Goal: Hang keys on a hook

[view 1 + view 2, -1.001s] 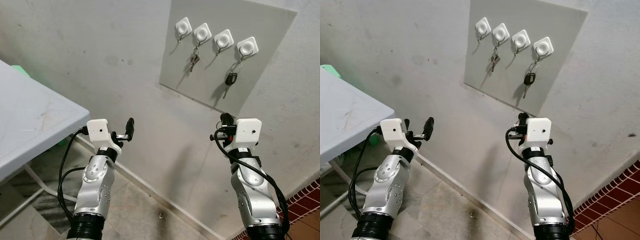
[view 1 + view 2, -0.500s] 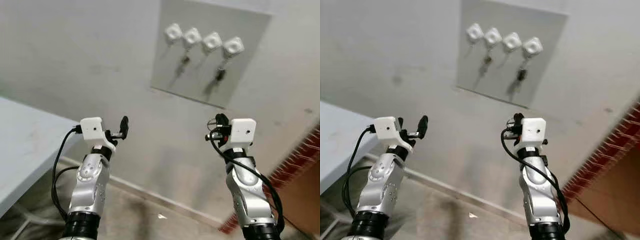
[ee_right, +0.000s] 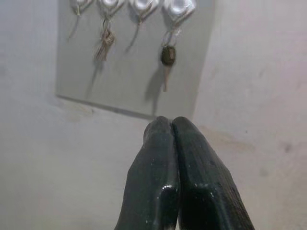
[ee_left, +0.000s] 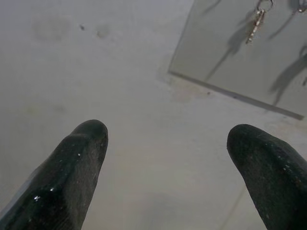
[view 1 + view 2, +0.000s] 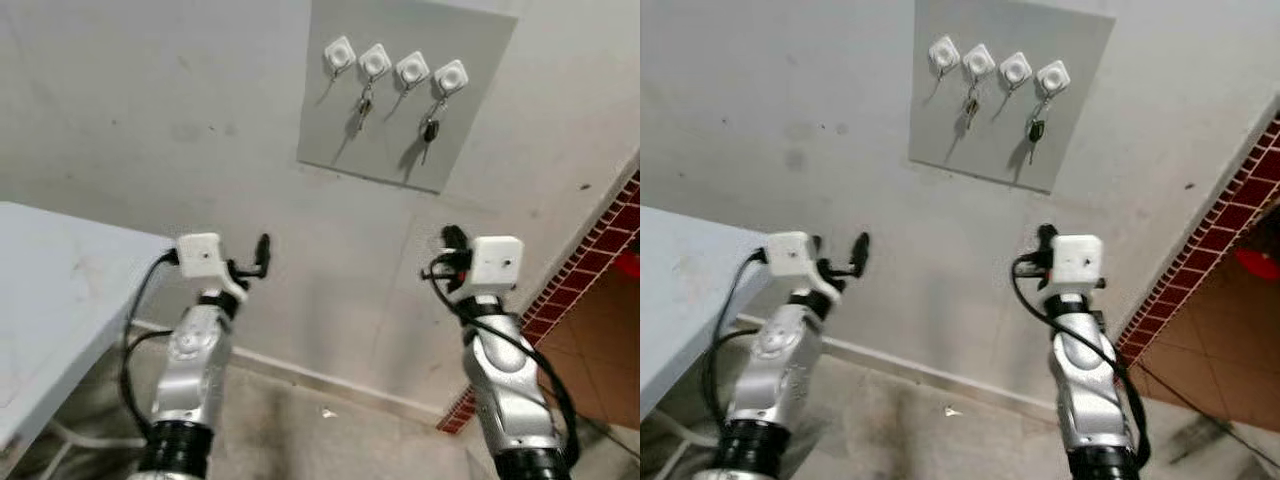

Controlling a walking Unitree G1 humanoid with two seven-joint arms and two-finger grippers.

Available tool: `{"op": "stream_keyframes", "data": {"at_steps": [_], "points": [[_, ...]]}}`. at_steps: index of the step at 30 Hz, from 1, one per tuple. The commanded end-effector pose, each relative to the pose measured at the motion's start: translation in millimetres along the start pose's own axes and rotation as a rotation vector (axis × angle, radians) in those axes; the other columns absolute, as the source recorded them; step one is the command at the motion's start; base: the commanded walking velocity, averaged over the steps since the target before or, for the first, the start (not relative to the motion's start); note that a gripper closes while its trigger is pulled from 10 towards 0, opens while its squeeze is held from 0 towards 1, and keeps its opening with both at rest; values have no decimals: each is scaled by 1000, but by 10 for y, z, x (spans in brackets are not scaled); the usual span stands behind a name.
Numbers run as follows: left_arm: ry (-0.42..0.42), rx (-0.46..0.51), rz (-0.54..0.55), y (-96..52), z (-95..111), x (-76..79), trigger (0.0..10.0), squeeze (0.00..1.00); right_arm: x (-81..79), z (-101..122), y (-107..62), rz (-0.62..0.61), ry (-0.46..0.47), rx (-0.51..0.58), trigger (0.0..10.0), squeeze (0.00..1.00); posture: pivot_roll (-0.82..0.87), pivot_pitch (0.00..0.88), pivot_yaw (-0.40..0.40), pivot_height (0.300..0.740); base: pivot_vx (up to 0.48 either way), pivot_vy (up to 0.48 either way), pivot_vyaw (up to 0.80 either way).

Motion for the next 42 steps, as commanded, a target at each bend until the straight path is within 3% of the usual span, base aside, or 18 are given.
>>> {"op": "stream_keyframes", "data": {"at_steps": [1,17,24,42], "points": [[-1,-7,-12,30,8,95,10000,0,87,74,17,-18,-21,22,10000,0,36,0,-67,740,368,0,0],[-51,-13,-8,0,-20,93,10000,0,69,60,-18,-9,-23,18,10000,0,33,0,-66,740,18,0,0],[-54,-37,2,-5,-49,99,10000,0,72,51,-37,-8,-24,14,10000,0,31,0,-64,740,279,0,0],[-41,-43,39,6,-46,55,10000,0,62,55,-33,-8,-22,13,10000,0,37,0,-64,740,0,0,0]]}}
Point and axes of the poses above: a point about 5 cm out from each wrist's last joint towards the gripper, its own y axis pointing out of the wrist towards the gripper, its own z axis along the axis of the wrist's last joint, x = y × z, the point moved 3 cm from there along y, pointing out of the wrist towards the gripper, and after that the axes turned 5 degrees about y, right-handed, at the moved point
